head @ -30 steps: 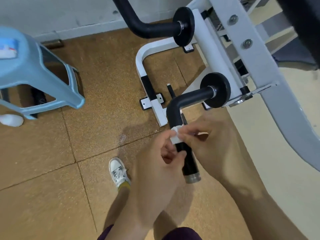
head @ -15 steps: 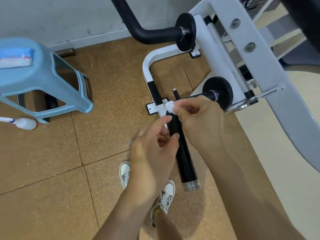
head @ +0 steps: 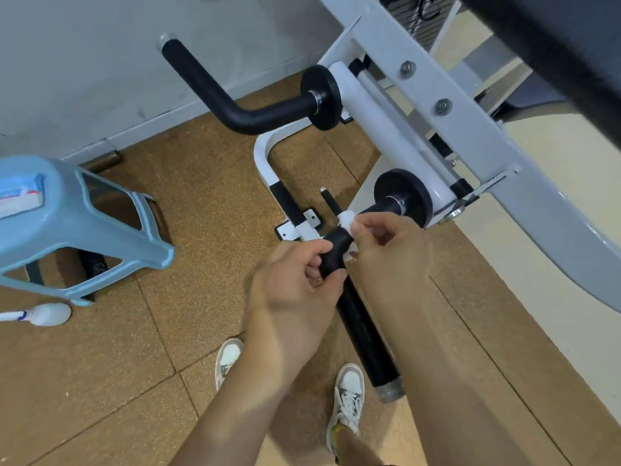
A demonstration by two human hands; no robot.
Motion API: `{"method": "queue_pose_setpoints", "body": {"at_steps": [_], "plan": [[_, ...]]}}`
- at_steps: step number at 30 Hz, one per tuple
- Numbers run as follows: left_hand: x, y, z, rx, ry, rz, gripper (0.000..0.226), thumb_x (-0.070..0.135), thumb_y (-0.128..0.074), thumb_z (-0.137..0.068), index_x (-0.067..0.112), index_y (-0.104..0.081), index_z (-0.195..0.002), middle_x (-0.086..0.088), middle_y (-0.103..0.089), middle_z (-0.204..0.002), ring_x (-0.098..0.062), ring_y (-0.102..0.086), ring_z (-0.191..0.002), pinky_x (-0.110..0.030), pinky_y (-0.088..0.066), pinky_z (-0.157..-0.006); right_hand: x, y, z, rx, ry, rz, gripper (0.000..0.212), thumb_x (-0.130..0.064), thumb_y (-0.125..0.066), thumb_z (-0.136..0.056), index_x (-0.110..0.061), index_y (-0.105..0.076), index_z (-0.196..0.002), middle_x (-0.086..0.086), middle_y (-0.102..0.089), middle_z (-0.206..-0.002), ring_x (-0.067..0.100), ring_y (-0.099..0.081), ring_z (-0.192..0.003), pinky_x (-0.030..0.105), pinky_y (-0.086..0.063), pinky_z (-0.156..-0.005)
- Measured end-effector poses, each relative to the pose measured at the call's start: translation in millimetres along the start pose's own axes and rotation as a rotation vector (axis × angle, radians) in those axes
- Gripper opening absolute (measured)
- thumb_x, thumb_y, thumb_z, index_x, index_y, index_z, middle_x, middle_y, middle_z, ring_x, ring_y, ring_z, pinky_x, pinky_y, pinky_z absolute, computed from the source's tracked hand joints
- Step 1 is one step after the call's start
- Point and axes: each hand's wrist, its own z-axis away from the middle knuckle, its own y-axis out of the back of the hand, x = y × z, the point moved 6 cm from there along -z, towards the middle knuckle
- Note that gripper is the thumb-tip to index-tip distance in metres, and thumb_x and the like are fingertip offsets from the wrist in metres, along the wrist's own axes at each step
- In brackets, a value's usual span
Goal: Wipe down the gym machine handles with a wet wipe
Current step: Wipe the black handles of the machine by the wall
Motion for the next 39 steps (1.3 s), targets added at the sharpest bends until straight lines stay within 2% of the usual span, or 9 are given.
{"method": "queue_pose_setpoints", "body": {"at_steps": [3, 7, 11, 15, 19, 23, 27, 34, 39], "plan": [[3, 6, -9, -0.105, -0.076, -0.042, 0.028, 0.024, -0.074, -0.081, 0.030, -0.068, -0.107, 0.018, -0.054, -0.091, 0.003, -0.051, -0.086, -0.010, -0.045, -0.076, 2, 2, 4, 0.042, -0.116, -0.087, 0.010, -0.019, -0.071, -0.084, -0.027, -0.071, -0.078, -0.009, -0.065, -0.074, 0.008, -0.063, -0.070, 0.033, -0.058, -0.069], [6, 15, -19, -0.219, -0.185, -0.123, 0.026, 0.026, -0.069, -0.084, 0.033, -0.068, -0.109, 0.018, -0.059, -0.092, 0.006, -0.056, -0.083, -0.011, -0.046, -0.078, -13, -3, 10, -0.045, -0.075, 0.127, 0.010, -0.015, -0.068, -0.086, -0.024, -0.073, -0.084, -0.008, -0.068, -0.082, 0.001, -0.060, -0.071, 0.006, -0.043, -0.064], [5, 20, -32, -0.340, -0.229, -0.084, 0.030, 0.023, -0.062, -0.090, 0.032, -0.064, -0.118, 0.017, -0.060, -0.097, 0.005, -0.058, -0.082, -0.010, -0.048, -0.076, -12, 3, 2, 0.130, -0.205, 0.062, 0.010, -0.014, -0.066, -0.088, -0.020, -0.074, -0.087, -0.006, -0.073, -0.088, 0.011, -0.067, -0.081, 0.035, -0.055, -0.083], [12, 18, -48, -0.422, -0.376, -0.077, 0.032, 0.022, -0.057, -0.093, 0.035, -0.061, -0.122, 0.018, -0.057, -0.105, 0.005, -0.056, -0.086, -0.010, -0.047, -0.074, -18, -7, 17, 0.057, -0.193, 0.096, 0.013, -0.009, -0.066, -0.087, -0.018, -0.075, -0.083, -0.008, -0.072, -0.079, 0.007, -0.066, -0.073, 0.028, -0.055, -0.073], [15, 2, -60, -0.519, -0.428, -0.083, 0.030, 0.020, -0.053, -0.095, 0.029, -0.064, -0.121, 0.014, -0.057, -0.115, 0.001, -0.054, -0.089, -0.014, -0.046, -0.083, -10, 5, 0, 0.248, -0.278, 0.046, 0.012, -0.012, -0.066, -0.088, -0.020, -0.072, -0.081, -0.004, -0.071, -0.078, 0.007, -0.064, -0.065, 0.021, -0.052, -0.066], [24, -6, -74, -0.513, -0.457, -0.107, 0.027, 0.019, -0.054, -0.094, 0.027, -0.067, -0.116, 0.015, -0.057, -0.108, 0.004, -0.050, -0.095, -0.005, -0.037, -0.081, -10, -7, 22, 0.158, -0.248, 0.061, 0.010, -0.014, -0.070, -0.086, -0.021, -0.075, -0.080, -0.008, -0.072, -0.078, 0.007, -0.068, -0.068, 0.029, -0.058, -0.069], [32, -20, -83, -0.548, -0.455, -0.167, 0.026, 0.021, -0.056, -0.094, 0.023, -0.067, -0.117, 0.012, -0.059, -0.112, 0.000, -0.053, -0.099, -0.011, -0.040, -0.089, 3, 7, -7, 0.292, -0.335, -0.031, 0.011, -0.015, -0.069, -0.087, -0.023, -0.072, -0.081, -0.006, -0.071, -0.081, 0.011, -0.067, -0.075, 0.037, -0.058, -0.077], [39, -28, -94, -0.551, -0.451, -0.071, 0.021, 0.021, -0.065, -0.088, 0.028, -0.068, -0.108, 0.013, -0.063, -0.096, 0.004, -0.057, -0.088, -0.002, -0.042, -0.071, 1, 0, 9, 0.266, -0.363, 0.040, 0.013, -0.017, -0.069, -0.086, -0.028, -0.072, -0.081, -0.015, -0.065, -0.073, -0.001, -0.059, -0.068, 0.005, -0.040, -0.056], [42, -42, -93, -0.631, -0.639, -0.206, 0.031, 0.024, -0.059, -0.092, 0.023, -0.063, -0.123, 0.014, -0.053, -0.114, 0.000, -0.049, -0.104, -0.011, -0.041, -0.088, 17, 9, -4, 0.544, -0.464, -0.114, 0.005, -0.016, -0.071, -0.083, -0.018, -0.069, -0.080, -0.003, -0.069, -0.073, 0.014, -0.067, -0.069, 0.034, -0.057, -0.069]]}}
